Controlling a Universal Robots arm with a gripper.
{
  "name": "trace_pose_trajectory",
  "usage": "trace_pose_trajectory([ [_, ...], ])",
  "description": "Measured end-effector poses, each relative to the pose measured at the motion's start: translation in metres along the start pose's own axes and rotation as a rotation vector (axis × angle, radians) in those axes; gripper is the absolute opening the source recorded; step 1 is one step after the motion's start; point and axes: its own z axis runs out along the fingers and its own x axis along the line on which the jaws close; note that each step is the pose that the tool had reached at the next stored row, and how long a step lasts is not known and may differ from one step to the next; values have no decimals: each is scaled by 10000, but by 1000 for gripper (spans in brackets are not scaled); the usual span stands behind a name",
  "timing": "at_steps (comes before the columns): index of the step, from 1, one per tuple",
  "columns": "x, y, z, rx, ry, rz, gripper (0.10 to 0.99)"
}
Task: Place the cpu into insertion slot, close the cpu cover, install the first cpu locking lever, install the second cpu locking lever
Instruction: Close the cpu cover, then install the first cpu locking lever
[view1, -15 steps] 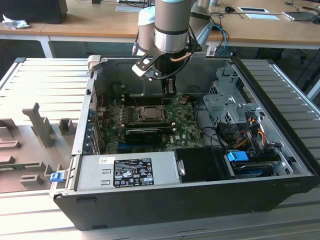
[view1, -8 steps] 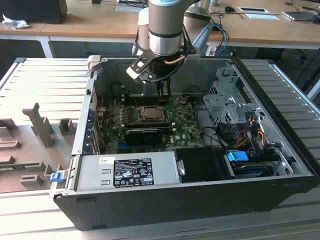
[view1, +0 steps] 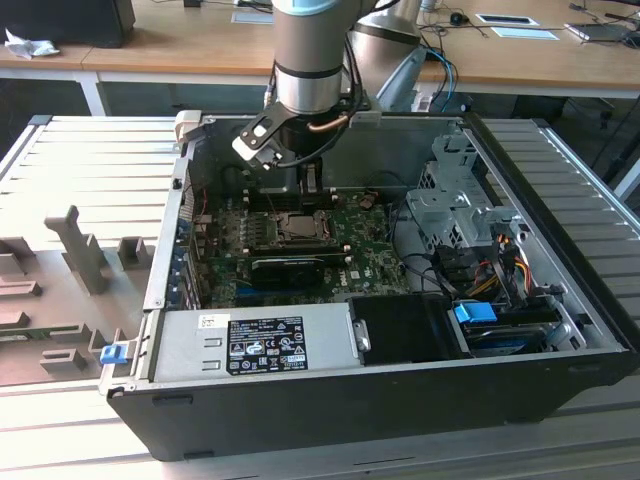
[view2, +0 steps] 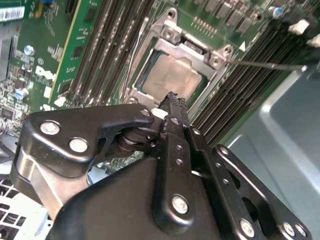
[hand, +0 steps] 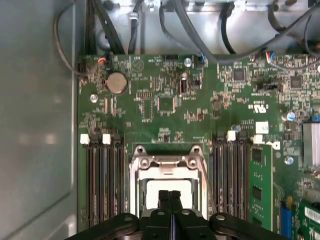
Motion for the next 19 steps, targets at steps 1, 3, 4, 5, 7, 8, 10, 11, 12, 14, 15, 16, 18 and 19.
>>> trace_pose_trajectory([
  [1, 0, -13, 0, 1, 0, 0, 106],
  [3, -1, -36, 0, 1, -1, 1, 106],
  [4, -1, -43, 0, 1, 0, 1, 106],
  [5, -1, -51, 0, 1, 0, 0, 106],
  [7, -1, -74, 0, 0, 1, 1, 106],
  [8, -1, -86, 0, 1, 1, 0, 106],
  [10, -2, -86, -19, 1, 2, 0, 106],
  [11, -1, -84, -64, 0, 1, 1, 106],
  [12, -1, -83, -91, 0, 2, 1, 106],
  [14, -1, -80, -139, 1, 1, 1, 106],
  [15, 0, -79, -162, 1, 2, 1, 106],
  [16, 0, -78, -192, 0, 2, 0, 106],
  [18, 0, -74, -271, 0, 1, 0, 106],
  [19, 1, -72, -317, 1, 1, 1, 106],
])
